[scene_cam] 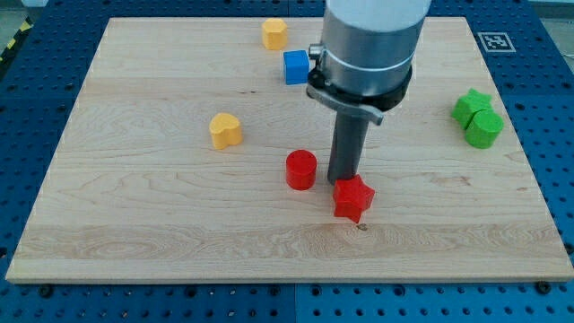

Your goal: Push the red star to the bottom right

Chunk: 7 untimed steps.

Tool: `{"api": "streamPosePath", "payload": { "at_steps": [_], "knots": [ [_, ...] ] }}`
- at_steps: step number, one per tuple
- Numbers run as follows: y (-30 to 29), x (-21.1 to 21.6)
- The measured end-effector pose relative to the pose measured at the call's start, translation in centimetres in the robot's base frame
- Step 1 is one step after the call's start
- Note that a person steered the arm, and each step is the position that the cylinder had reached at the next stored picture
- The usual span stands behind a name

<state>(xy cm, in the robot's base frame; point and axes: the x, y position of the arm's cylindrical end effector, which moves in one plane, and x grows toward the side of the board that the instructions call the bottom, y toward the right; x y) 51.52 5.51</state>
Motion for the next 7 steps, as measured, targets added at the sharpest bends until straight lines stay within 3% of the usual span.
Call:
{"api": "streamPosePath", "payload": {
  "at_steps": [2, 7],
  "knots": [
    [-2.6, 3.2],
    [0.9, 6.2]
  ]
}}
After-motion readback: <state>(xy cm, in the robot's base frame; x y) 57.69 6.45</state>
